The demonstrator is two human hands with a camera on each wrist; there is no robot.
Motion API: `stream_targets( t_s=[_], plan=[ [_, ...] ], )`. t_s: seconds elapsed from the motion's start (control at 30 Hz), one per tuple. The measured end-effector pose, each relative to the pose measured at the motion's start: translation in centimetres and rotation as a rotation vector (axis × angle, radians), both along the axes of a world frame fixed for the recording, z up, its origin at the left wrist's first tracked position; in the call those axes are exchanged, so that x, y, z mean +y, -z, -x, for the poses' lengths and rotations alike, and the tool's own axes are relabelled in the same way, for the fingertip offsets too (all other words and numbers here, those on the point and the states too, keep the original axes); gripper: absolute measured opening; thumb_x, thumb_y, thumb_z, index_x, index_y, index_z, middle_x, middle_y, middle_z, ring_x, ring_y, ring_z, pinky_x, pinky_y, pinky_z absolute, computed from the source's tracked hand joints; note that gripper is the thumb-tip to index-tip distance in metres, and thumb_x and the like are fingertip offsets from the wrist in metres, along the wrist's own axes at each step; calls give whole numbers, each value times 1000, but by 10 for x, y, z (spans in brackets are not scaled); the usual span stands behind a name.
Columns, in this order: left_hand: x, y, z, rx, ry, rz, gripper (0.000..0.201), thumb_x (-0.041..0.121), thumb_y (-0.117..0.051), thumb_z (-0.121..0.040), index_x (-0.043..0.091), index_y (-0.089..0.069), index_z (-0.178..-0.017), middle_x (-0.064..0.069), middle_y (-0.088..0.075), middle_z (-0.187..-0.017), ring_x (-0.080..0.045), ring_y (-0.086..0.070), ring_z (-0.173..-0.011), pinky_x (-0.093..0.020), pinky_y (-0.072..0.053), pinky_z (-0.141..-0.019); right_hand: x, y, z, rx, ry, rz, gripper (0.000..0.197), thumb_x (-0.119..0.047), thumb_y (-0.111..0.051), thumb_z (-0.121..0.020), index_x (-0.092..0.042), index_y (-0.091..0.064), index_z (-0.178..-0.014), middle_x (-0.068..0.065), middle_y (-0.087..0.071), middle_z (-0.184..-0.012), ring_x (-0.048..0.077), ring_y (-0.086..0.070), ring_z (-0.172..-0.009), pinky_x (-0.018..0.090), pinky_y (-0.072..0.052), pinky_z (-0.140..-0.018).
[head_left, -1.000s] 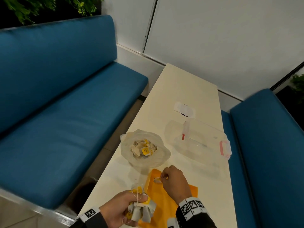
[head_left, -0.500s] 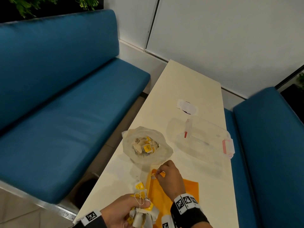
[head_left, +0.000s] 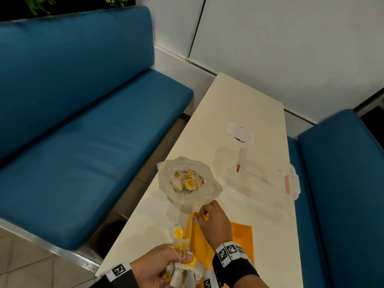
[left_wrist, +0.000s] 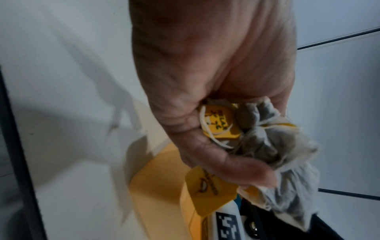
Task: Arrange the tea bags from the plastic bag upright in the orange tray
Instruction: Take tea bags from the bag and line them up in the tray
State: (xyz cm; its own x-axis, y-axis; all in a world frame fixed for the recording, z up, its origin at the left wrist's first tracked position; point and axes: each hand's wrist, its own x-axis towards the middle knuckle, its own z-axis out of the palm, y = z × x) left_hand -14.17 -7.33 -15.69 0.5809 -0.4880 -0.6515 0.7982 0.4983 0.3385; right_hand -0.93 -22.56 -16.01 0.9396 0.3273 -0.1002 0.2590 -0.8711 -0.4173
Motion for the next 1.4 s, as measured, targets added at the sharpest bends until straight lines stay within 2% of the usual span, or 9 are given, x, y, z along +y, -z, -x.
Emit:
stream_targets(
  t_s=[0.13, 0.4, 0.47, 0.53, 0.77, 1.0, 1.13, 1.2, 1.4],
  plan=[
    [2, 1, -3, 9, -14, 8, 43, 1, -87, -68, -3, -76, -110, -27, -69, -119, -41, -68, -110, -49, -50, -105, 0, -2, 0, 4, 1, 10, 11, -32, -66, -89, -25, -60, -83, -10, -54, -103, 13, -57, -89, 27, -49, -71],
    [20, 7, 9, 9, -93, 1, 62, 7, -92, -65, -2, -70, -122, -28, -67, -120, -43, -65, -108, -52, -51, -102, -1, -24, 17, -32, -165, -42, 15, -24, -59, -91, -26, -68, -103, -13, -55, -105, 8, -55, -99, 22, -48, -82],
    [34, 10, 15, -32, -106, -44, 56, 13, -91, -64, 0, -72, -116, -25, -70, -98, -35, -69, -78, -43, -58, -68, 6, -32, 21, 9, -332, 38, 24, -24, -55, -94, -26, -68, -114, -10, -60, -112, 10, -52, -110, 23, -45, -92],
    [47, 10, 21, -40, -149, -76, 54, 18, -90, -58, 0, -74, -106, -21, -65, -77, -26, -59, -50, -29, -45, -45, 20, -41, 22, 82, -463, 134, 32, -22, -53, -95, -27, -64, -125, -8, -60, -123, 11, -48, -120, 26, -43, -98],
    [66, 26, 27, -23, -231, -126, 76, 27, -99, -46, -1, -75, -113, -22, -67, -97, -30, -64, -74, -35, -49, -60, 72, -41, 16, 86, -855, 665, 44, -7, -55, -89, -20, -59, -131, 8, -59, -127, 33, -50, -113, 41, -40, -84],
    [70, 21, 28, -17, -269, -118, 61, 26, -96, -53, 1, -76, -105, -22, -65, -90, -31, -61, -65, -31, -47, -48, 89, -33, 20, 93, -946, 863, 24, -5, -59, -88, -10, -65, -110, 12, -64, -107, 35, -56, -102, 43, -38, -80],
    [72, 12, 26, 3, -291, -111, 37, 16, -83, -73, -2, -72, -104, -20, -67, -78, -27, -64, -52, -28, -47, -42, 92, -36, 19, 144, -915, 826, 14, 0, -55, -90, -2, -64, -101, 19, -62, -107, 39, -60, -100, 42, -36, -76],
    [73, 9, 25, -13, -286, -121, 43, 18, -90, -68, 1, -74, -104, -20, -67, -83, -27, -64, -57, -29, -48, -44, 91, -41, 16, 171, -873, 743, 18, 2, -55, -87, -1, -65, -102, 19, -61, -107, 39, -61, -98, 40, -40, -74],
    [71, -10, 10, -79, -267, -146, 39, 27, -89, -63, 9, -76, -95, -16, -68, -85, -22, -63, -58, -28, -46, -46, 66, -73, 6, 276, -490, 127, 10, -11, -62, -86, -17, -69, -90, -2, -65, -99, 15, -61, -88, 29, -52, -76]
  ],
)
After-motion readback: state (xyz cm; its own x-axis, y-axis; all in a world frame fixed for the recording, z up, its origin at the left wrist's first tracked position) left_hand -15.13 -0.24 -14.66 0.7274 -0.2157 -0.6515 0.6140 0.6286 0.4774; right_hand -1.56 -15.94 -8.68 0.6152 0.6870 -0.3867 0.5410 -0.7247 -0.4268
